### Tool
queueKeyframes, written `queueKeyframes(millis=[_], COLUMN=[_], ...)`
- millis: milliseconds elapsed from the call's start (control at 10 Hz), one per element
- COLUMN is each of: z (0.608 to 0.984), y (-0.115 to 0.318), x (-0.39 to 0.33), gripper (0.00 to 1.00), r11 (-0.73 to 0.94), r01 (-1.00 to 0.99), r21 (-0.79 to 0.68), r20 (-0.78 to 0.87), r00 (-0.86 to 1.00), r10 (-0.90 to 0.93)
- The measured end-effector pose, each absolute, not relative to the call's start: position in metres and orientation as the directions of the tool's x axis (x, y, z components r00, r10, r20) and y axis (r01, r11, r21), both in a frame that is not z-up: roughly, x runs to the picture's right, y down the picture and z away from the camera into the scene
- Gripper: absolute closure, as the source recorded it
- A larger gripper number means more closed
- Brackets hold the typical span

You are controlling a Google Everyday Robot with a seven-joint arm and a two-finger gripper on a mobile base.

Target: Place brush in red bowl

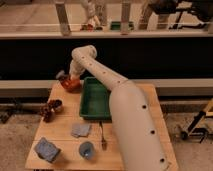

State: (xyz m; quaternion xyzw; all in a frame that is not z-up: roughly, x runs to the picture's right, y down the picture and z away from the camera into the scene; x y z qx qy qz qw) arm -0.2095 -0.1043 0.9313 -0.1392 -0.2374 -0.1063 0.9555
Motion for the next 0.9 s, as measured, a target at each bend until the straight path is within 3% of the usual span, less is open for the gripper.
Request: queueKeyframes(millis=[900], z=[0.941], y=[-0.093], x=[-0.217], gripper=[1.0], r11=[0.877], r01=[0.389], r21=[-0.281], r20=[0.462], r00=[0.856], r10=[-0.232])
